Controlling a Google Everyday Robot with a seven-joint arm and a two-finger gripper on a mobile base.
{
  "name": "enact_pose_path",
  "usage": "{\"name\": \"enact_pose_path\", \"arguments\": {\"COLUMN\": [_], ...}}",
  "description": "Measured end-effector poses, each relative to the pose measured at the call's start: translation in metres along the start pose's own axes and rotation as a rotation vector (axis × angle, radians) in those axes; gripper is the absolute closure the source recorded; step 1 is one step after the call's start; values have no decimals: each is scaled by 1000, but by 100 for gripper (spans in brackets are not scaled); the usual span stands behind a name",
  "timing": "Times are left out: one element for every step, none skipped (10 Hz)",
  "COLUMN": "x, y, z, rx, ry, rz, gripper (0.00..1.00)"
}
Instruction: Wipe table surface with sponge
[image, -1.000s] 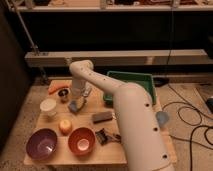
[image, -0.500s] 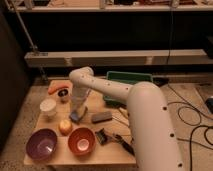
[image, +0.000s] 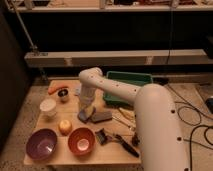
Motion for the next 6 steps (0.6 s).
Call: {"name": "enact_pose_path", "arguments": {"x": [12,19,30,34,33,22], "y": [-5,-10,-22,-31,-36,-44], "z": [-3,-5,-9,-11,-11,-9], "rx": [5,9,17,21,22,29], "ry": [5,7,10,8,4,-8], "rz": [19,31,46,51,47,13], "gripper": [100,100,100,100,100,100]}}
